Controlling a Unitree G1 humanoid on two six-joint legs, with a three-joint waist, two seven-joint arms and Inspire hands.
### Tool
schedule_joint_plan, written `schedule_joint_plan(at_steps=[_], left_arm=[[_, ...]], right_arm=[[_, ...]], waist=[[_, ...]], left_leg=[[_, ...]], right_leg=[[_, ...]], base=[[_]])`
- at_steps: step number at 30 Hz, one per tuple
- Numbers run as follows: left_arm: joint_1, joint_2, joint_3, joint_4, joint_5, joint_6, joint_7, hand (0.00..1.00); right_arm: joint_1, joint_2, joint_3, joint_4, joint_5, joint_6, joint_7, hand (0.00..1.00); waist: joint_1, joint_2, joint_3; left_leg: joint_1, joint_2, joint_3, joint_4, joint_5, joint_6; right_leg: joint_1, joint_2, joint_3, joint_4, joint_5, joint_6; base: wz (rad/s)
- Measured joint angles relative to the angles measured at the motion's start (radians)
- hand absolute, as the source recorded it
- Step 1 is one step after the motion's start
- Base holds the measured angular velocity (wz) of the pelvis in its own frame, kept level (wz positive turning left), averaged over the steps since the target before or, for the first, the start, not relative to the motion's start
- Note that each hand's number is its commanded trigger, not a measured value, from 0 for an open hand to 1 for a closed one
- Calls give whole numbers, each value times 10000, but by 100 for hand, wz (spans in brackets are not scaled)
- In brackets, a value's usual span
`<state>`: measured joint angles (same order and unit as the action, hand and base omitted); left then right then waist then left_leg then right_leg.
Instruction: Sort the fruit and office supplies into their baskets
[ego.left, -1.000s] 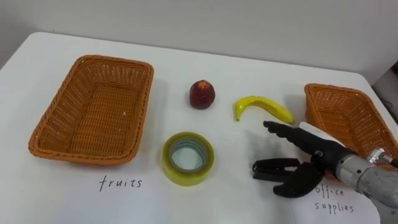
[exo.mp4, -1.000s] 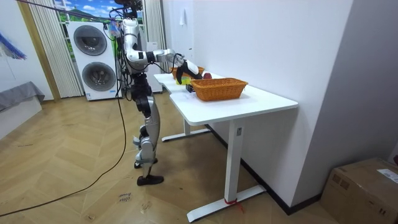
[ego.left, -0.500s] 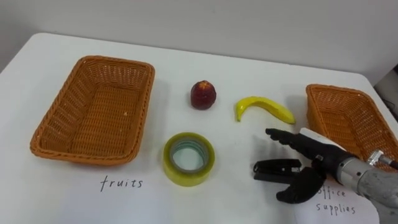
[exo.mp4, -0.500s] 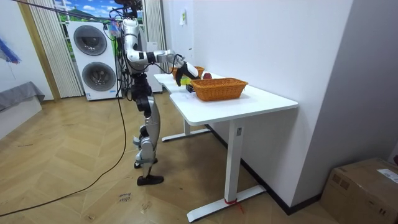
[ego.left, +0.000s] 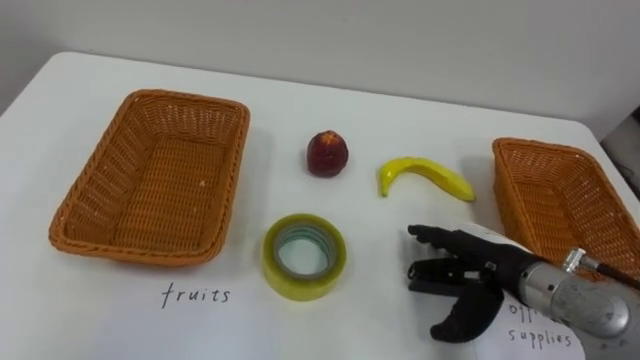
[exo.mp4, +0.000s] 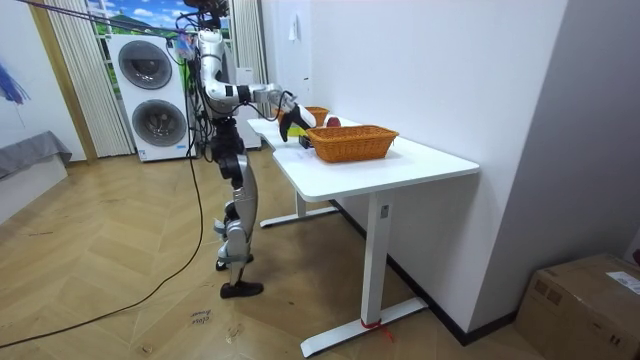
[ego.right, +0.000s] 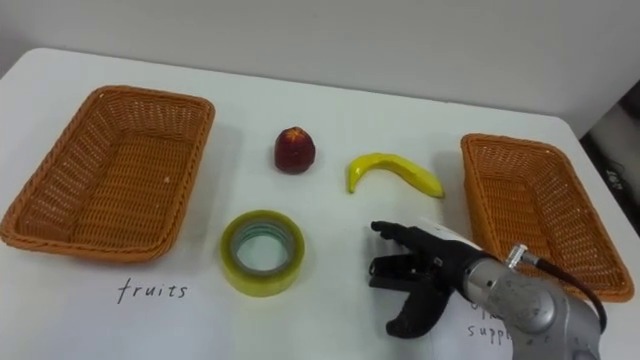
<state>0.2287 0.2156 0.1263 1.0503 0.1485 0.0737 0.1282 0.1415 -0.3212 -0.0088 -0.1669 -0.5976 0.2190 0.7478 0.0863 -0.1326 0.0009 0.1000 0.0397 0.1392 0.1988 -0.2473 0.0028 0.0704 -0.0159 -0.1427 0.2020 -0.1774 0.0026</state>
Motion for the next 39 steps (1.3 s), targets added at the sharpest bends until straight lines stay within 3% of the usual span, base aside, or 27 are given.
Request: schedule_joint_plan(at_steps=[8, 17, 23, 30, 39], left_arm=[[50, 34, -558, -9, 15, 51, 197, 0], [60, 44, -622, -186, 14, 72, 475, 0], [39, 57, -723, -205, 13, 73, 524, 0], [62, 78, -677, -200, 95, 142, 308, 0], [161, 83, -608, -181, 111, 324, 110, 0]], right_arm=[[2, 8, 388, 6, -402, -2, -385, 0], [0, 6, 648, 41, -431, 1, -705, 0], [-62, -17, 648, 250, -468, -136, -906, 0], [-103, 6, 656, 286, -1099, -92, -905, 0], [-235, 2, 651, 353, -1539, 23, -909, 0]], waist=[[7, 155, 29], [11, 191, 26], [-10, 142, 32], [10, -72, 34], [0, -67, 37]], left_leg=[[-15, 3, -36, -11, 0, -2], [-12, 6, -34, -12, 20, -27], [-40, 3, -63, -11, 20, -27], [-105, -1, -127, 22, 19, -25], [-179, -1, -198, 32, 20, -27]], right_leg=[[1, 6, -21, 16, 25, -18], [-20, 20, -16, 17, 40, -39], [-20, 20, -21, 19, 41, -39], [-21, 16, -95, 12, 42, -37], [-39, 13, -196, -1, 43, -35]], base=[[0], [0], [1], [4], [3]])
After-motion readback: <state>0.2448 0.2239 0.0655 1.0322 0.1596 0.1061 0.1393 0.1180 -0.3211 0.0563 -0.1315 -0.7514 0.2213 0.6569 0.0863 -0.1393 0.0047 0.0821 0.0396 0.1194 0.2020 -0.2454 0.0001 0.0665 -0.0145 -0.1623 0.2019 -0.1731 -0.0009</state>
